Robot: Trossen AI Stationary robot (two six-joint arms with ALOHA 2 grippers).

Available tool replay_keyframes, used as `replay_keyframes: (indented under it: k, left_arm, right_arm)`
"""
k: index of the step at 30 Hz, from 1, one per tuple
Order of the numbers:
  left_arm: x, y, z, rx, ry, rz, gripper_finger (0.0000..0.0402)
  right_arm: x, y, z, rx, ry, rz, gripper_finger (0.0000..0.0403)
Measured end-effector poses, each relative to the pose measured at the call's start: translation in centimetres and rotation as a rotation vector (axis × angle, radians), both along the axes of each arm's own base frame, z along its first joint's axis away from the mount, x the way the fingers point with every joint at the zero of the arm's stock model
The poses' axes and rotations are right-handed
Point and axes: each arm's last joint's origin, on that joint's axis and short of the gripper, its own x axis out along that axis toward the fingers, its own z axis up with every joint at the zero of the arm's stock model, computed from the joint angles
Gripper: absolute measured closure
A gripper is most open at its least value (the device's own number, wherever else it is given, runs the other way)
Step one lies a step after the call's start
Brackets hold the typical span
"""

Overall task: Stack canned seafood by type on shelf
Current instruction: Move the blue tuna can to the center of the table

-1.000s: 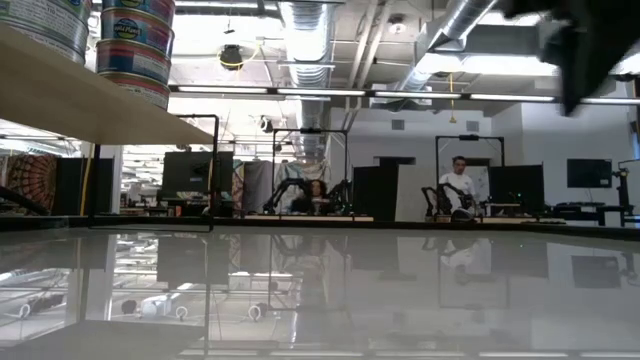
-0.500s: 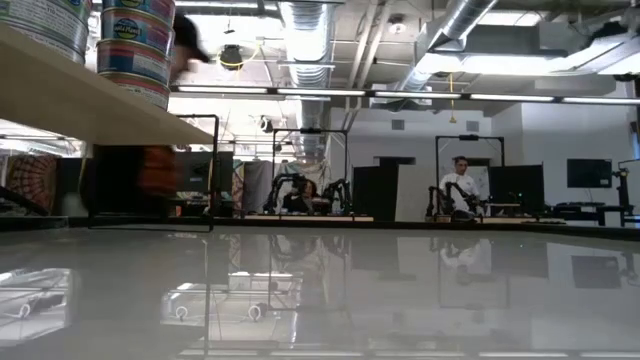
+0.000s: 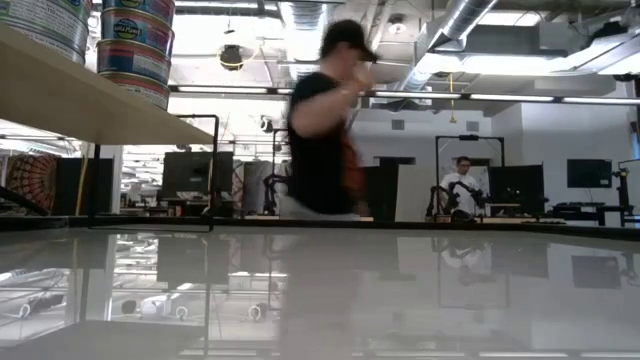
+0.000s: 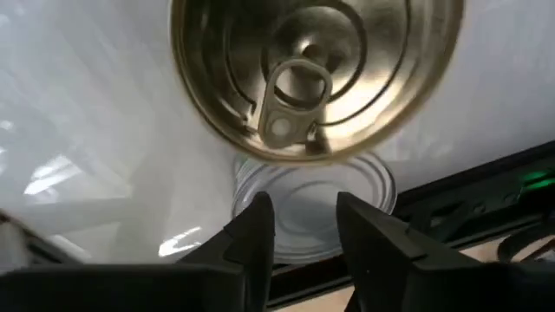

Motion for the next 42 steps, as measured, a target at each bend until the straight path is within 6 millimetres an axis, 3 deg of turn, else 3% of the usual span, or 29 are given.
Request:
replay_keyframes:
  k: [5,10,16,23,28,32,35,42]
  left_arm:
    - [0.0,0.0,0.0,0.003,0.000,0.000,0.0162]
    - [-0.2,-0.1,0.0,0.003,-0.001,-0.002,0.0162]
    - [-0.3,-0.2,0.0,0.007,0.001,-0.003,0.0162]
    - [-0.4,-0.1,0.0,0.043,0.002,0.031,0.0162]
    - [-0.7,-0.4,0.0,0.035,0.004,-0.016,0.0162]
    - [-1.2,-1.0,-0.1,0.106,0.021,-0.122,0.0162]
    - [-1.6,-1.5,-0.4,0.165,0.045,-0.265,0.0162]
    - [-1.7,-1.8,-0.8,0.153,0.076,-0.362,0.0162]
  right_arm:
    - [1.5,-0.3,-1.6,-0.002,0.001,0.042,0.0263]
    - [3.8,-2.3,-2.2,-0.042,-0.049,0.027,0.0278]
    - [7.0,-5.2,-2.0,-0.091,-0.233,0.088,0.0286]
    - [12.1,-10.9,-2.0,-0.116,-0.481,0.162,0.0286]
    - [12.2,-13.8,-0.5,-0.088,-0.483,0.132,0.0286]
    - [13.6,-14.8,1.8,-0.038,-0.731,0.136,0.0272]
    - [13.8,-15.8,3.1,-0.026,-0.813,0.089,0.0245]
    - [14.7,-18.1,1.3,0.020,-0.760,-0.023,0.0186]
